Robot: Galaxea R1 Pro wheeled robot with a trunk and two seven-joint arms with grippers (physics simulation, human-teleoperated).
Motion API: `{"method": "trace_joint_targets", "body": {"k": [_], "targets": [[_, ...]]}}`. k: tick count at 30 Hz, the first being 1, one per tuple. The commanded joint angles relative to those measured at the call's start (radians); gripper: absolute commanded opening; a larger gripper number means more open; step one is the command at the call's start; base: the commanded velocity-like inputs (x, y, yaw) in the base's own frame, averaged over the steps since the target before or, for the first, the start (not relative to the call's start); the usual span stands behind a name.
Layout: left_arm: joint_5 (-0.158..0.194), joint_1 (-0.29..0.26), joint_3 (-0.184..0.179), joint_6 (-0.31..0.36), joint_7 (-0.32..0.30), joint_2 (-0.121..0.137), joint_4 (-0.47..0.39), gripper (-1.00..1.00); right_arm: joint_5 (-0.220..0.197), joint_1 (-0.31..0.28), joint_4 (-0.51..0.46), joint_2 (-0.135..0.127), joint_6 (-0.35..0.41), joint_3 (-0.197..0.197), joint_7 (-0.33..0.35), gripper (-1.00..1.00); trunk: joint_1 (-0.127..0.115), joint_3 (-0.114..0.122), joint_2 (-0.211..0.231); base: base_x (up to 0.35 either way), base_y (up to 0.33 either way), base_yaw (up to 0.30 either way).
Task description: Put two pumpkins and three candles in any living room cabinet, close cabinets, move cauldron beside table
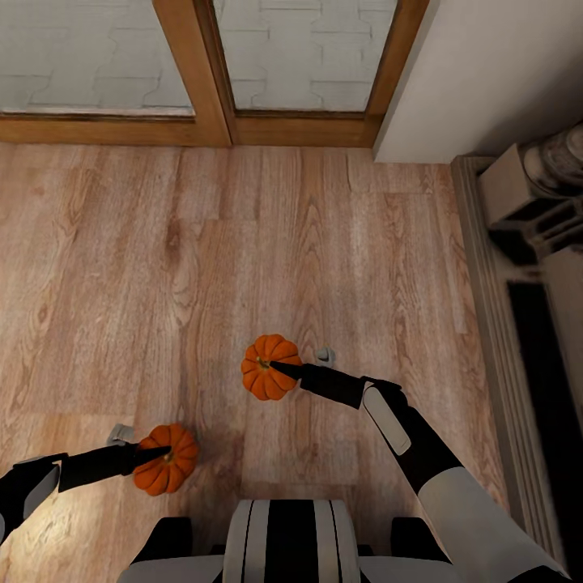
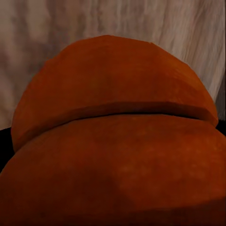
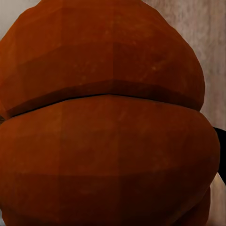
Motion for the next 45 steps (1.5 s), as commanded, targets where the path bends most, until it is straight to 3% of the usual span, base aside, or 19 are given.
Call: {"method": "trace_joint_targets", "body": {"k": [1,8,17,22,29,42,45], "targets": [[0.009,0.0,-0.006,0.009,-0.012,0.002,0.0,-1.0,-0.008,0.0,0.0,0.0,0.008,0.0,-0.003,-1.0,0.0,0.0,0.0,0.0,0.0,0.0],[0.013,-0.001,0.006,0.01,-0.132,0.036,0.001,-1.0,-0.008,0.0,0.0,-0.002,0.008,0.0,-0.003,-1.0,0.0,0.0,0.0,0.0,0.0,0.0],[0.023,0.0,0.133,0.009,-0.235,0.081,0.002,-1.0,-0.008,0.0,0.0,-0.005,0.008,-0.002,-0.003,-1.0,0.0,0.0,0.0,0.0,0.0,0.0],[0.024,0.0,0.173,0.01,-0.293,0.088,0.001,-1.0,-0.009,0.0,0.0,-0.006,0.007,-0.003,-0.003,-1.0,0.0,0.0,0.0,0.0,0.0,0.0],[0.023,0.0,0.268,0.011,-0.303,0.087,-0.004,-1.0,-0.009,0.0,0.0,-0.008,0.007,-0.01,-0.004,-1.0,0.0,0.0,0.0,0.0,0.0,0.0],[0.023,0.001,0.318,0.011,-0.304,0.068,-0.008,-1.0,-0.008,0.001,0.007,-0.007,0.007,-0.021,-0.006,-1.0,0.0,0.0,0.0,0.0,0.0,0.0],[0.021,0.001,0.323,0.041,-0.304,0.066,-0.009,-1.0,-0.007,0.001,0.009,-0.005,0.007,-0.02,-0.006,-1.0,-0.001,0.011,0.001,0.0,0.0,0.0]]}}
